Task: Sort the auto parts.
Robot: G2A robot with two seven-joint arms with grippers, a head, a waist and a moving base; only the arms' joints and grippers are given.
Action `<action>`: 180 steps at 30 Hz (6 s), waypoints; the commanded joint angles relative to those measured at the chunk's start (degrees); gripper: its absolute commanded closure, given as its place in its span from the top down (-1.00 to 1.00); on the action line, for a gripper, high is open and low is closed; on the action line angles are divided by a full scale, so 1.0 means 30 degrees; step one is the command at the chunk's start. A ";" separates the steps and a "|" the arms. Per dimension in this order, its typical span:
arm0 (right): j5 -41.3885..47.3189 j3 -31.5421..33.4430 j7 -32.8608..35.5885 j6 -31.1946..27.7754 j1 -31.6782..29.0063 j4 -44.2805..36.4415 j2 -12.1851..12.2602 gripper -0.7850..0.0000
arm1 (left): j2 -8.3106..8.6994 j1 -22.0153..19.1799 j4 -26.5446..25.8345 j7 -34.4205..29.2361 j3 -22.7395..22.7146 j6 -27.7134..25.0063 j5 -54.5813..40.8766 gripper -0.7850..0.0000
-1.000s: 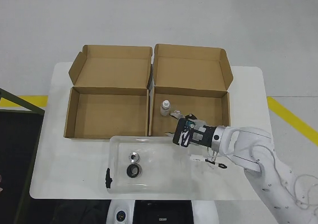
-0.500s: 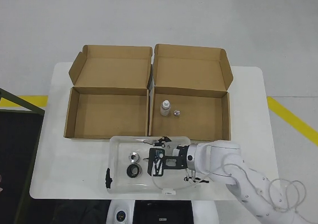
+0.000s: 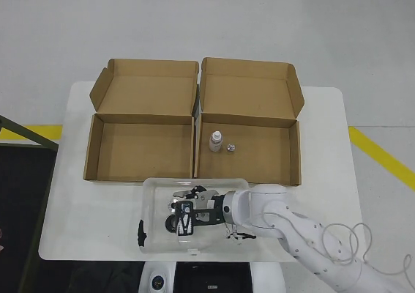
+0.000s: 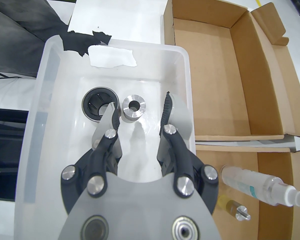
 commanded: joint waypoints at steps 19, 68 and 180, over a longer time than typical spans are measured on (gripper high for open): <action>-0.0001 -0.1080 -0.0011 0.0365 0.1094 0.2934 -0.0699 -0.19 | 0.0000 0.0000 0.0000 0.0000 0.0000 0.0000 0.0000 1.00; 0.1188 -0.1760 -0.1452 0.0026 0.2224 0.5515 -0.2149 -1.00 | 0.0000 0.0000 0.0000 0.0000 0.0000 0.0000 0.0000 1.00; 0.0138 -0.3412 -0.0532 0.6621 0.8882 1.4148 -0.6703 0.24 | 0.0000 0.0000 0.0000 0.0000 0.0000 0.0000 0.0000 1.00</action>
